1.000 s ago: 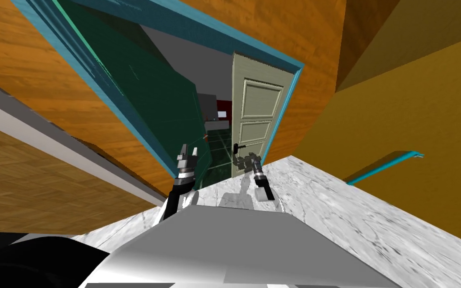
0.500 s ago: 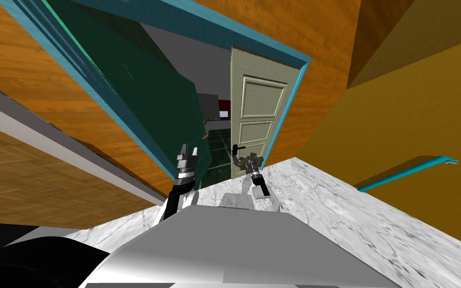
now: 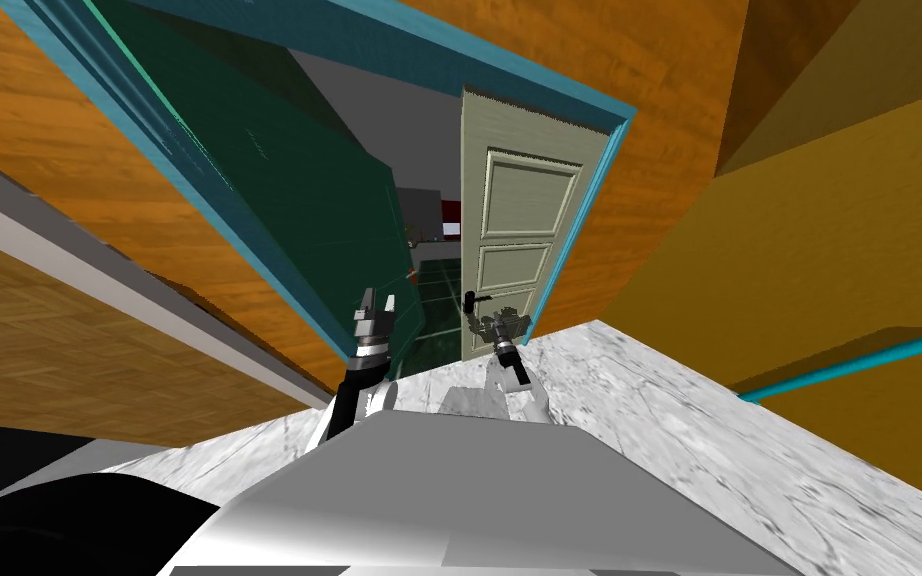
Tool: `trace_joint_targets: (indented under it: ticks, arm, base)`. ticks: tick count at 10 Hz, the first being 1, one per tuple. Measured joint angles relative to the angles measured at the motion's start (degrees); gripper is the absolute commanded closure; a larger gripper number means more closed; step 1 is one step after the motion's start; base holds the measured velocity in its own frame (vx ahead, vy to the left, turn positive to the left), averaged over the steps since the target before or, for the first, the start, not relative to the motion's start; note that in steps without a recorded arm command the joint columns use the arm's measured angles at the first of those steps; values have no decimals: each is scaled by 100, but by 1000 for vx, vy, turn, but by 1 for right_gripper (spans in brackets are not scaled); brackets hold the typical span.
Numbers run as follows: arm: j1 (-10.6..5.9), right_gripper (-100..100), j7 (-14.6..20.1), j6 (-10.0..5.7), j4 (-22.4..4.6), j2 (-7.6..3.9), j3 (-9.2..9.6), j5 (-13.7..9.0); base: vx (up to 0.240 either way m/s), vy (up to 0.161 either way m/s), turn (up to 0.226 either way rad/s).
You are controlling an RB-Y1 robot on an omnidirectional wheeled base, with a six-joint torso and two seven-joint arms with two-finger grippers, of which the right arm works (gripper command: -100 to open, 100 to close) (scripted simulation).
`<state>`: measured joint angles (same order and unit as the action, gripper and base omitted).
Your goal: Push the door open
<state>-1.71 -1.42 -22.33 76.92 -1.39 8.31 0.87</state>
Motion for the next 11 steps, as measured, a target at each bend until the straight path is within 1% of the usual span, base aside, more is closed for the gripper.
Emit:
trace_joint_targets:
  ticks: [1, 2, 4, 5, 7, 11]
  arm:
    - [-63, -100, 33, 66, -88, -8, 27, -9]
    - [-120, -100, 54, 120, -185, 17, 56, -10]
    - [-312, -100, 93, 198, -468, 53, 90, -22]
    - [-418, -100, 104, 215, -640, 91, 97, -25]
    - [-542, -100, 138, 290, -833, 126, 139, -33]
    - [-864, -100, 193, 370, -1382, 263, 199, -46]
  base:
    - [80, -91, 66]
    - [67, -83, 70]
    - [74, -87, 57]
    - [82, -77, 57]
    - [69, -73, 55]
    - [95, -83, 59]
